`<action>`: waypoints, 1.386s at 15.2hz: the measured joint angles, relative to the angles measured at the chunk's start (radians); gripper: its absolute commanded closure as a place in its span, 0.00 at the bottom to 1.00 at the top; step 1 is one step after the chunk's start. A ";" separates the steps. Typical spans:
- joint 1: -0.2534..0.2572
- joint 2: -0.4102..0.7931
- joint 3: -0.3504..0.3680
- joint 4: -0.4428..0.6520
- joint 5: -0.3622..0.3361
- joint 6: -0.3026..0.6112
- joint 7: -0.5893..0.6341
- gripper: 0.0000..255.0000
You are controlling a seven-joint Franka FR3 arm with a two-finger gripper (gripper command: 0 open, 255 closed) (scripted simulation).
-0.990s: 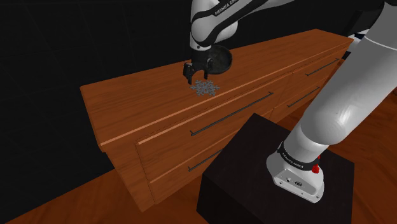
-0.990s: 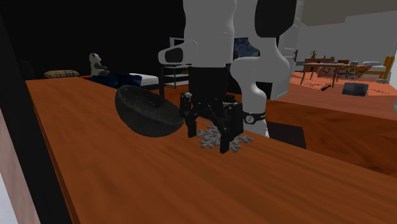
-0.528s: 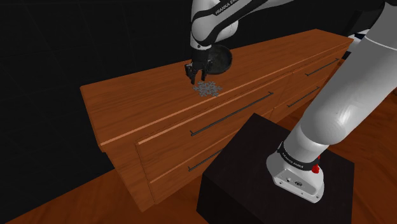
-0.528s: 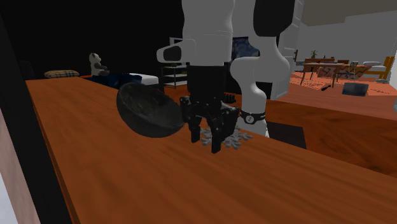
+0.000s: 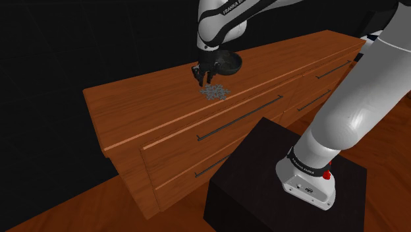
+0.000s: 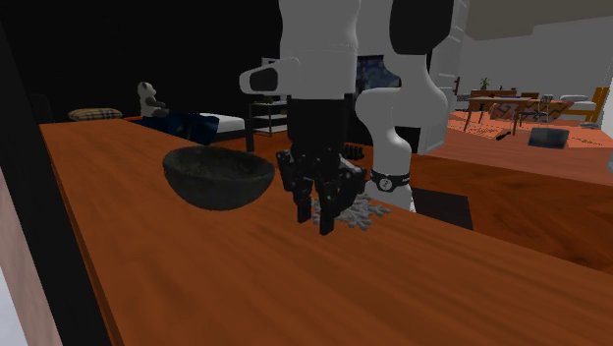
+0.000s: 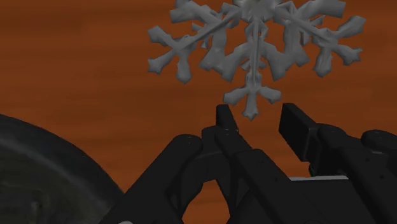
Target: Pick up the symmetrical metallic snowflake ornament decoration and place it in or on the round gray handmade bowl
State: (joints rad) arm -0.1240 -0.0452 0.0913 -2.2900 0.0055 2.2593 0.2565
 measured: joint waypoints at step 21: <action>0.002 -0.102 -0.002 0.154 0.011 -0.269 -0.006 1.00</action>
State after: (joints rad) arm -0.1221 -0.1475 0.0898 -2.1360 0.0166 1.9905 0.2500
